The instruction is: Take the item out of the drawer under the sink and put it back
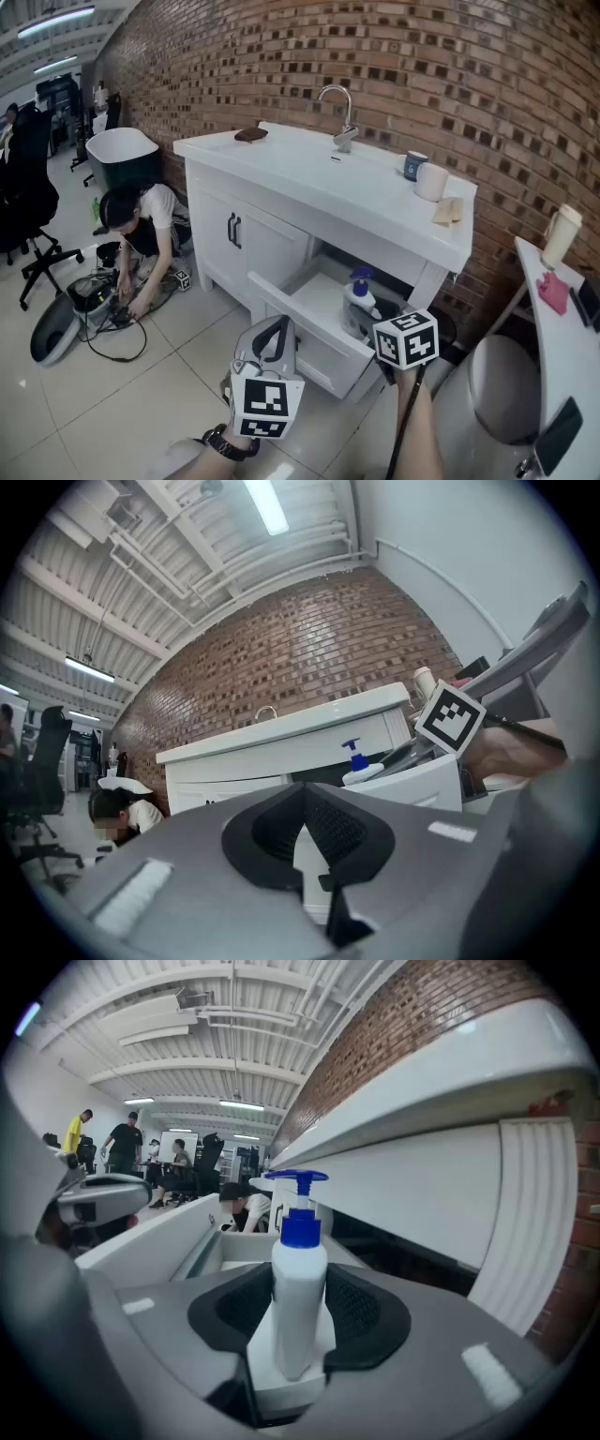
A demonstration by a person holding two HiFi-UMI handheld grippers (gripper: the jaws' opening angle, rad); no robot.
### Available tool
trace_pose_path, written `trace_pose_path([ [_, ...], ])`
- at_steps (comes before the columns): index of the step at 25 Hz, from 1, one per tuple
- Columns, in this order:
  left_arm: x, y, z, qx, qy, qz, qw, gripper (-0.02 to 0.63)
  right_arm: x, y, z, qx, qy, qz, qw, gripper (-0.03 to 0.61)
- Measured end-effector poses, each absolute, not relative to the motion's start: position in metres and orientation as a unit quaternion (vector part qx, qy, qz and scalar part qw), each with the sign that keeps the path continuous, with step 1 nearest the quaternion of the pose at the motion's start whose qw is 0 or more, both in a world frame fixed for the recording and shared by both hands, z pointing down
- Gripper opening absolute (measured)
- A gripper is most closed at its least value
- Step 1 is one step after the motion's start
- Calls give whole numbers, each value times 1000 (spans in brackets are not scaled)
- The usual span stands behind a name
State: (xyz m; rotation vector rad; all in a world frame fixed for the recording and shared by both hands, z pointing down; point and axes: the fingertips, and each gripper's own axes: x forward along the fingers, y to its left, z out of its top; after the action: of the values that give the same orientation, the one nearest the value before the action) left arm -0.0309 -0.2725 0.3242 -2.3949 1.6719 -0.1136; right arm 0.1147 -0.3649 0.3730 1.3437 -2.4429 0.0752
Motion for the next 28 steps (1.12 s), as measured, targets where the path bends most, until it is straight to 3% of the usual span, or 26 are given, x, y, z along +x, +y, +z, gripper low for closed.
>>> trace_pose_path([
  [7,-13,-267,327,-821,558,-50,111,18,121,-324,276,474,-875,-96,30,181],
  [11,-9,-263,327,-824,551,-52,118,18,124,-300,250,461,-877,-135,-13,181],
  [28,0,-264,330,-824,547,-60,134,18,125,-312,277,454,-883,-114,20,180],
])
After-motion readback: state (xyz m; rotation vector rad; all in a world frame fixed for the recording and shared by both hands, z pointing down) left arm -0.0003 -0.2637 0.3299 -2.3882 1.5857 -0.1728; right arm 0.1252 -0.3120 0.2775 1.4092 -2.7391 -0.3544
